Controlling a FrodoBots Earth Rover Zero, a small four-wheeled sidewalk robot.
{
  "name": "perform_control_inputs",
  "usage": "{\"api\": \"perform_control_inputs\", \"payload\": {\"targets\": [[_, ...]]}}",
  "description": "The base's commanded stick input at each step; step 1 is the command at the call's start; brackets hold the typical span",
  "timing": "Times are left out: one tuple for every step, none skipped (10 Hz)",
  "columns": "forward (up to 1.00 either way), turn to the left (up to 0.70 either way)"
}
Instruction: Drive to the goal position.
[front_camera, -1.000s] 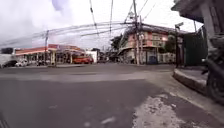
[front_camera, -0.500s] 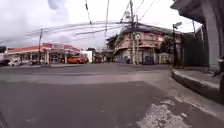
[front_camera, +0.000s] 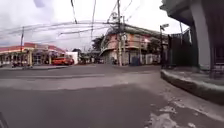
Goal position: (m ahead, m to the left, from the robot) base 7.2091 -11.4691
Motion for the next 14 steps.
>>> {"api": "perform_control_inputs", "payload": {"targets": [[0.85, 0.00], [0.85, 0.00], [0.85, -0.01], [0.85, -0.02], [0.85, 0.00], [0.85, 0.00], [0.85, 0.00], [0.85, 0.00], [0.85, 0.00], [0.85, 0.00], [0.85, 0.00], [0.85, -0.03], [0.85, -0.10], [0.85, -0.27]]}}
